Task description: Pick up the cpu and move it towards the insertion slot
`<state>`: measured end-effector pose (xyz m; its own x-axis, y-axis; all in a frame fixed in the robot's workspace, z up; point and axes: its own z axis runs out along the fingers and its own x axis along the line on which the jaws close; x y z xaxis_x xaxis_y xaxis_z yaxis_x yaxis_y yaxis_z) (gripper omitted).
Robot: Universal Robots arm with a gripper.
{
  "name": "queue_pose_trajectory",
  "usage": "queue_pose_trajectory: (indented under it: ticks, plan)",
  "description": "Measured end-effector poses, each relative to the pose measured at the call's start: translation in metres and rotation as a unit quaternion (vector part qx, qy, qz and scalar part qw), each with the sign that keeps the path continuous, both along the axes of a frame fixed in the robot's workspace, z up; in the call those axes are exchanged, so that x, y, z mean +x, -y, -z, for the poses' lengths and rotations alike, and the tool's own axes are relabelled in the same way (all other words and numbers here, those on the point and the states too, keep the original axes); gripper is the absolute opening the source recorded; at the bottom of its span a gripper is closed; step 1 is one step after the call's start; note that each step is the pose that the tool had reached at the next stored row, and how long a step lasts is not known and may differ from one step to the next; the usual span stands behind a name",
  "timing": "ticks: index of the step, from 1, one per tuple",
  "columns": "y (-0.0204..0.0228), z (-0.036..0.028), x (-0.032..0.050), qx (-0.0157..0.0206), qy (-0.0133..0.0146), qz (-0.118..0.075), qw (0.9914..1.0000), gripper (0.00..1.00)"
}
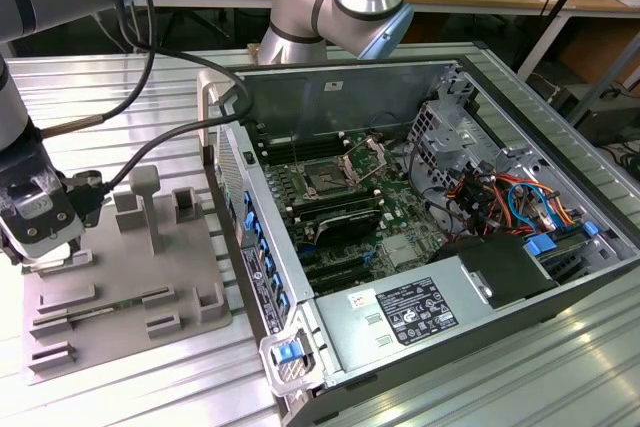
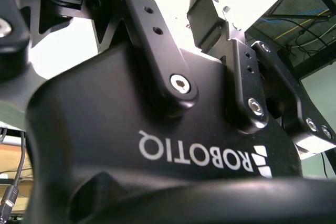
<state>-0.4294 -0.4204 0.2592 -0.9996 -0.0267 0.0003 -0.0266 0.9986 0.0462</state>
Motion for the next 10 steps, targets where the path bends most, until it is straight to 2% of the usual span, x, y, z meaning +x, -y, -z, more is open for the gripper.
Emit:
queue_pose_trajectory:
  ticks: [10]
  plan:
    - [0.0000,-0.0022,0.0000,0.0000,0.0000,0.000,1.00000,0.55]
